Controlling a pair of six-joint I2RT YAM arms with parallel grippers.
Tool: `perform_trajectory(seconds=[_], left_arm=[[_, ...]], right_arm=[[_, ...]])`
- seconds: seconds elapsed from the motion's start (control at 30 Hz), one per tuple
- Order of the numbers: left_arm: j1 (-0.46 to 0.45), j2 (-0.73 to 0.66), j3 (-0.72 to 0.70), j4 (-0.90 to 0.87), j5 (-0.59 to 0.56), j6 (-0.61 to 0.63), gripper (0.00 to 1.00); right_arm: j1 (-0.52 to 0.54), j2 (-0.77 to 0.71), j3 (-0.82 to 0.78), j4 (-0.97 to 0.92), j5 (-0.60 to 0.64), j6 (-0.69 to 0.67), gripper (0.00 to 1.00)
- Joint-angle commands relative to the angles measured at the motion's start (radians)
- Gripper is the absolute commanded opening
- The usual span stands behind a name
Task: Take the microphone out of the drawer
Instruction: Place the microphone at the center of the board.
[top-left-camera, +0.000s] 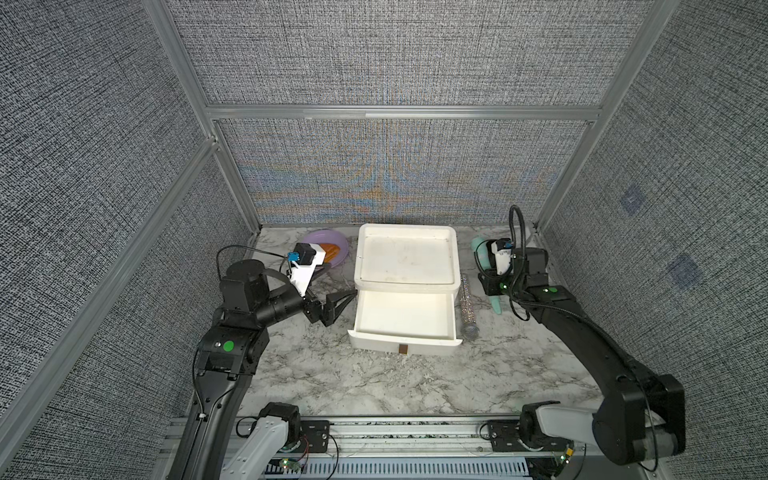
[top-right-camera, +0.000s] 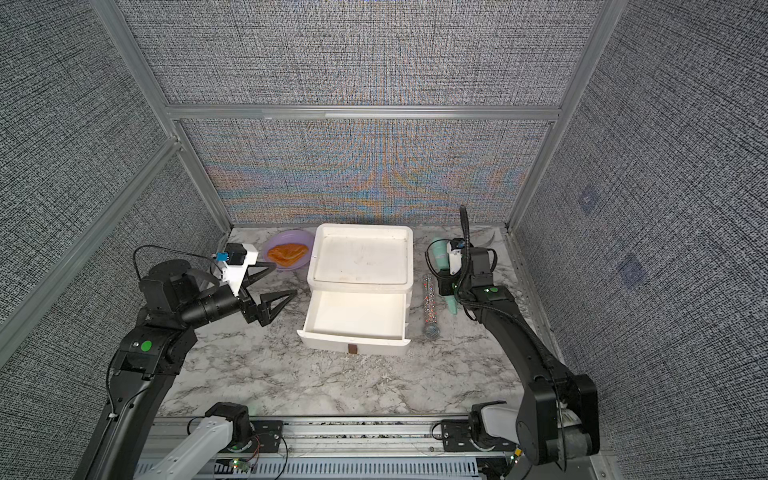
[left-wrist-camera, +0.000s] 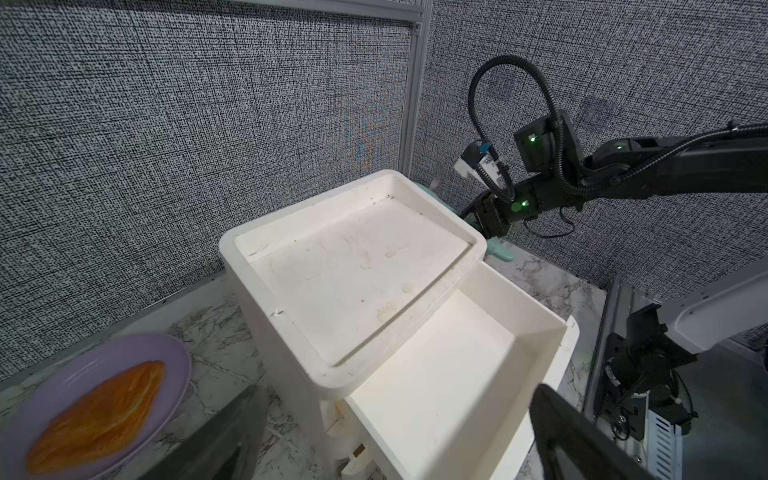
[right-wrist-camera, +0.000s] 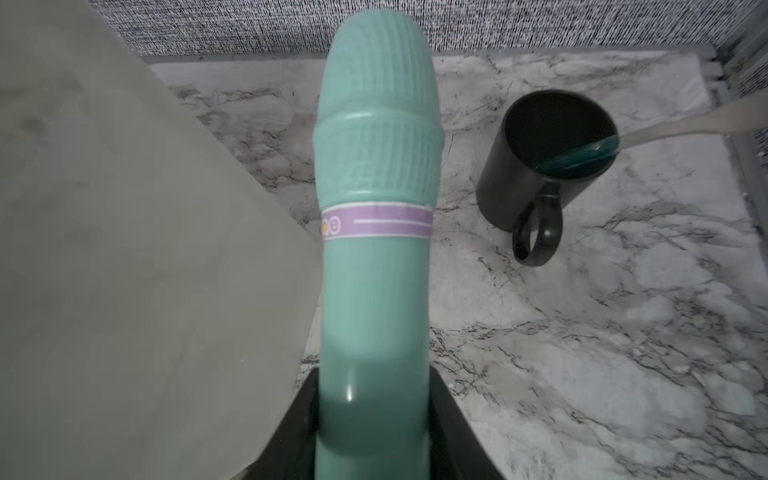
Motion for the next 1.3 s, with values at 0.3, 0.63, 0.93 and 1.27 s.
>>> perform_trajectory(seconds=[0.3, 0.63, 0.93, 1.27], left_arm=[[0.004, 0.022, 0.002, 0.032, 0.019, 0.001, 1.0], [0.013, 0.03, 0.003, 0.04, 0.03, -0.005, 1.0], [0.013, 0.017, -0.003, 0.041, 0.03, -0.006, 1.0], [0.013, 0.0, -0.008, 0.044, 0.027, -0.009, 1.0]], right_arm=[[-0.032, 0.165, -0.058, 0.127, -0.019, 0.062, 0.0], [-0.058, 0.19, -0.163, 0.161, -0.014, 0.085, 0.0], [-0.062, 0.259, -0.166, 0.164, -0.057, 0.088, 0.0], [-0.062, 0.276, -0.159, 0.162, -0.066, 0.086, 0.27]])
